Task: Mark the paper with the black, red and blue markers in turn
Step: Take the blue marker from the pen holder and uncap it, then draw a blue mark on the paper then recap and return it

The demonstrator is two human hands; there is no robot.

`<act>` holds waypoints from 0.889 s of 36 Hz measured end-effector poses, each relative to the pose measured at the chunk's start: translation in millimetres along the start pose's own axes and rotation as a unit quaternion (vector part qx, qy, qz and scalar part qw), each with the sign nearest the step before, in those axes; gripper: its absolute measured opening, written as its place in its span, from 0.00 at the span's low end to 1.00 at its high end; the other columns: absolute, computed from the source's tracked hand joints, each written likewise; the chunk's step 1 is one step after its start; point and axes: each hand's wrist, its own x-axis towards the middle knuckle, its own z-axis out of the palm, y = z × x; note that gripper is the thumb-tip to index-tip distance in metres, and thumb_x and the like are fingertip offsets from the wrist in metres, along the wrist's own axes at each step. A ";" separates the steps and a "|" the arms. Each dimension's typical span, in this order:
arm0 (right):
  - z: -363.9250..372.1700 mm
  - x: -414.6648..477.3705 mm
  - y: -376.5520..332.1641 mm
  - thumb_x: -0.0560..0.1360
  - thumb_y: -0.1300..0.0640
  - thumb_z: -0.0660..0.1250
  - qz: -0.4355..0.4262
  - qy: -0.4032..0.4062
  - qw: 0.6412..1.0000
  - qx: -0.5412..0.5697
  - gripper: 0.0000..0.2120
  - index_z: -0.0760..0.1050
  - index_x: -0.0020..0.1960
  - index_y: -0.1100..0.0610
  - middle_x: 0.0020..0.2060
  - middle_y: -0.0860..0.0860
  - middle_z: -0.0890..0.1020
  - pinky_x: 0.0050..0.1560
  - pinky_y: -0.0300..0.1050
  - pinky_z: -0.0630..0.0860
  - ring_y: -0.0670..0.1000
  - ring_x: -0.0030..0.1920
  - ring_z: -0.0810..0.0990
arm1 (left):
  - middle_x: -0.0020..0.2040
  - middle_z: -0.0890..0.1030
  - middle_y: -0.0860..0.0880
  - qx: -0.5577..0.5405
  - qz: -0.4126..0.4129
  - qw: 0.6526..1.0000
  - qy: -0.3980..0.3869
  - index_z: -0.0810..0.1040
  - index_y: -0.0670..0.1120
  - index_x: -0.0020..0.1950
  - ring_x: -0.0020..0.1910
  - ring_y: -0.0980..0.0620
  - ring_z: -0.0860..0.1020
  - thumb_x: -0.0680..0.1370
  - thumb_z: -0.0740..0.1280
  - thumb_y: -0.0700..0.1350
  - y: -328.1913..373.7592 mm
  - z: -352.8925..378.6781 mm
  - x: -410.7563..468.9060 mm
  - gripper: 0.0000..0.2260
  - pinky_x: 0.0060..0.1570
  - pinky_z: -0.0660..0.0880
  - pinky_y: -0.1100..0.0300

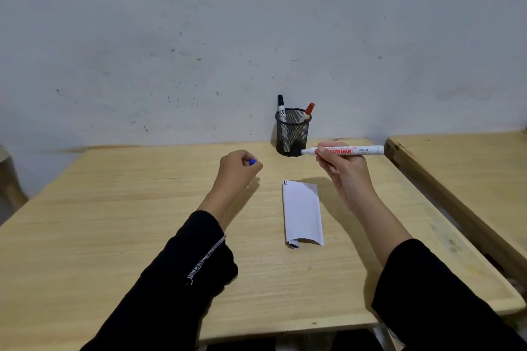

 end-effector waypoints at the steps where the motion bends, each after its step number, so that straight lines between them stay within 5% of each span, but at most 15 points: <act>1: -1.5 0.0 1.7 0.72 0.66 0.68 0.002 0.002 1.000 -0.011 0.04 0.78 0.43 0.59 0.32 0.48 0.83 0.41 0.33 0.77 0.45 0.37 0.81 | 0.32 0.71 0.49 0.016 -0.005 1.000 -0.008 0.79 0.38 0.43 0.29 0.55 0.69 0.72 0.67 0.37 -2.8 1.7 -0.5 0.03 0.22 0.65 0.74; 8: -7.1 -1.0 6.6 0.72 0.66 0.69 0.015 0.005 0.998 -0.056 0.04 0.79 0.43 0.59 0.36 0.51 0.83 0.42 0.34 0.77 0.45 0.37 0.81 | 0.41 0.77 0.46 0.152 0.010 0.986 -0.075 0.79 0.39 0.43 0.34 0.55 0.72 0.73 0.67 0.39 -16.0 10.3 0.3 0.04 0.32 0.67 0.66; 15: -6.2 0.4 9.8 0.72 0.66 0.69 0.024 0.004 0.998 -0.065 0.03 0.79 0.45 0.60 0.35 0.51 0.82 0.42 0.34 0.78 0.45 0.37 0.81 | 0.36 0.74 0.49 0.151 0.027 0.984 -0.094 0.78 0.42 0.44 0.38 0.51 0.72 0.73 0.68 0.41 -21.0 14.9 0.9 0.03 0.34 0.66 0.65; 19: -4.0 1.4 11.7 0.72 0.66 0.68 0.029 0.005 0.997 -0.065 0.03 0.79 0.45 0.60 0.40 0.55 0.82 0.42 0.34 0.78 0.48 0.40 0.81 | 0.53 0.69 0.49 0.137 0.052 0.989 -0.038 0.75 0.40 0.59 0.51 0.55 0.69 0.76 0.67 0.46 -19.7 15.6 -2.0 0.15 0.46 0.64 0.70; 23: -4.0 2.1 14.5 0.72 0.66 0.69 0.034 0.006 0.997 -0.064 0.03 0.79 0.45 0.60 0.40 0.55 0.82 0.42 0.34 0.79 0.48 0.40 0.81 | 0.58 0.71 0.51 0.114 0.114 0.987 0.019 0.75 0.42 0.58 0.56 0.55 0.71 0.78 0.63 0.45 -13.0 11.3 -16.9 0.11 0.48 0.65 0.69; 29: -2.2 3.0 18.0 0.72 0.65 0.69 0.040 0.016 0.998 -0.046 0.03 0.79 0.44 0.60 0.37 0.52 0.83 0.42 0.33 0.78 0.47 0.39 0.81 | 0.53 0.76 0.63 0.094 0.162 0.969 -0.159 0.78 0.53 0.56 0.53 0.63 0.75 0.77 0.63 0.50 -7.0 10.6 -40.5 0.10 0.50 0.70 0.67; 32: -1.4 3.1 19.3 0.72 0.65 0.69 0.040 0.021 0.998 -0.037 0.03 0.79 0.44 0.60 0.37 0.53 0.82 0.41 0.32 0.78 0.46 0.39 0.80 | 0.56 0.78 0.59 0.069 0.136 0.959 -0.238 0.80 0.50 0.54 0.56 0.66 0.75 0.76 0.66 0.50 -10.9 14.7 -42.3 0.10 0.57 0.70 0.69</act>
